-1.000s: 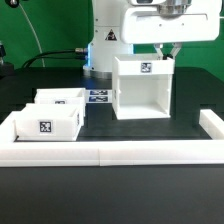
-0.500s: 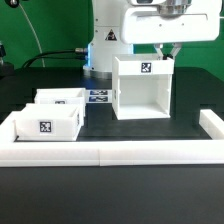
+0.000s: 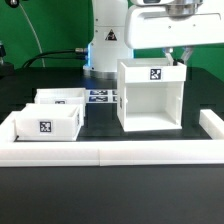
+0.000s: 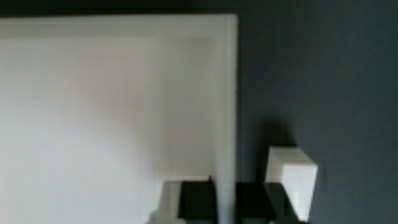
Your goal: Assemble drawer
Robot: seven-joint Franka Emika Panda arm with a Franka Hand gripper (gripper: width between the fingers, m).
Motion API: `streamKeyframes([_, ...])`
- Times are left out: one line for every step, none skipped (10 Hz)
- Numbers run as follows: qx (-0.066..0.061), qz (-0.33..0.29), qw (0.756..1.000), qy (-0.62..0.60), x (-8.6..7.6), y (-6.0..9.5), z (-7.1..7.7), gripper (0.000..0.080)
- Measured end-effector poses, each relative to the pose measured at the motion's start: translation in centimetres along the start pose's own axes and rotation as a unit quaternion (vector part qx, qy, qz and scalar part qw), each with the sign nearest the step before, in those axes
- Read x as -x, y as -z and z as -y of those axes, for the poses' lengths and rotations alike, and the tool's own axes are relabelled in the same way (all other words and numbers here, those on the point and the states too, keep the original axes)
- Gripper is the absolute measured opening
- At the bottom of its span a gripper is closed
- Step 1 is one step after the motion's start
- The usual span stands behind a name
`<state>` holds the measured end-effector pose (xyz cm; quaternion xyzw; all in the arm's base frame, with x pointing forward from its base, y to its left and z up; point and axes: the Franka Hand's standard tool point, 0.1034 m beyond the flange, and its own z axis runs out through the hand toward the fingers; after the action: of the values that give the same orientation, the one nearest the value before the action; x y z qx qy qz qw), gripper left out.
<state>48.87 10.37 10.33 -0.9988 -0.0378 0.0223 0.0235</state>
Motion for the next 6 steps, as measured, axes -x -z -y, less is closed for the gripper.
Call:
streamKeyframes([-0.003, -0.008, 1.0, -0.002, -1.5, 0.0, 0.1, 0.0038])
streamKeyframes([-0.006, -0.016, 1.0, -0.005, -3.1, 0.1, 0.2, 0.0038])
streamKeyframes([-0.008, -0.022, 1.0, -0.008, -4.4, 0.2, 0.3, 0.0038])
streamKeyframes([-0.011, -0.03, 0.999, -0.012, -6.0, 0.3, 0.2, 0.0038])
streamKeyframes([-0.013, -0.038, 0.999, -0.014, -7.4, 0.4, 0.1, 0.0038])
streamKeyframes([-0.014, -0.044, 0.999, -0.015, -8.6, 0.4, 0.2, 0.0038])
